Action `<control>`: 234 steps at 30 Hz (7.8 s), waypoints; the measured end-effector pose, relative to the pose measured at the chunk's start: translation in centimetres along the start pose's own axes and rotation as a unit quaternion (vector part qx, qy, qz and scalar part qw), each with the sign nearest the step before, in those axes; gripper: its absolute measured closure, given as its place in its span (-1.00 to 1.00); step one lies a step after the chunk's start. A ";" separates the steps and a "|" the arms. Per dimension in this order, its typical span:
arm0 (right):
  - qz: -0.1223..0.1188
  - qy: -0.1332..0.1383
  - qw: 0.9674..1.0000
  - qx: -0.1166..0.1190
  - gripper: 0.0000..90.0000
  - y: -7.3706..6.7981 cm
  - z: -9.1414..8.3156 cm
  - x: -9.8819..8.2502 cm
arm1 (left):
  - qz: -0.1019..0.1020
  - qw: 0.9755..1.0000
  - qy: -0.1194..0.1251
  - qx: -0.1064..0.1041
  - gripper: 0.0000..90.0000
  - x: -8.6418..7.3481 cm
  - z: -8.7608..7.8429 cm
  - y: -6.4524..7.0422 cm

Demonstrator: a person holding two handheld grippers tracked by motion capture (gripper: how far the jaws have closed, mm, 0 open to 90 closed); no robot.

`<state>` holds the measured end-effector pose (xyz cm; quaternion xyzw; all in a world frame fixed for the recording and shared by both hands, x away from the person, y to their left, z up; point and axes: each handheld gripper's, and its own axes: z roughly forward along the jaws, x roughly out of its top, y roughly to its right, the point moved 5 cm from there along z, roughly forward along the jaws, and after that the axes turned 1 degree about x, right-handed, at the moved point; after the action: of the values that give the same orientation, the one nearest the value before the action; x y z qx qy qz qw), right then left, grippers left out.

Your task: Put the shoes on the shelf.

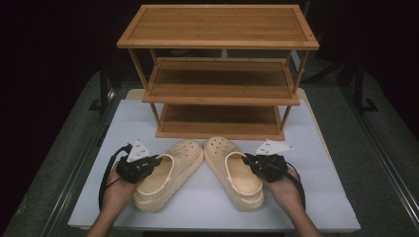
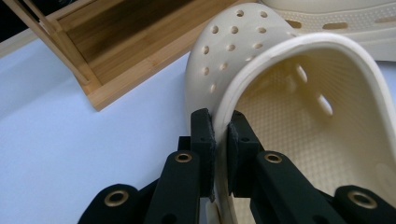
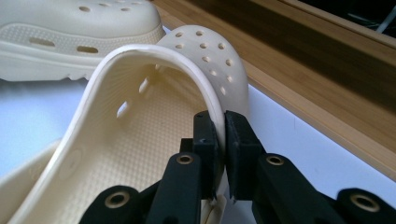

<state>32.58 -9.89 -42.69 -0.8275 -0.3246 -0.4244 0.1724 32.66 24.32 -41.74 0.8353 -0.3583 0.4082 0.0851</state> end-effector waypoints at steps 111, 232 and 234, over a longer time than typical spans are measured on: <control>0.073 -0.031 0.997 0.018 -0.68 5.8 -0.9 -1.2 | -0.018 0.997 0.010 -0.077 -0.97 2.8 6.1 -0.5; 0.051 -0.034 0.996 -0.058 -0.78 6.9 -5.8 -9.6 | -0.020 0.998 -0.038 -0.046 -0.98 -5.1 1.8 -0.4; 0.056 -0.038 0.996 -0.063 -0.78 7.1 -6.3 -10.4 | -0.022 0.998 -0.042 -0.041 -0.98 -6.0 1.3 -0.6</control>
<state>29.24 -22.70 -47.54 -0.8692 -0.2565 -0.4019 0.1310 31.44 27.39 -47.01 0.8554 -0.3589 0.3560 0.1130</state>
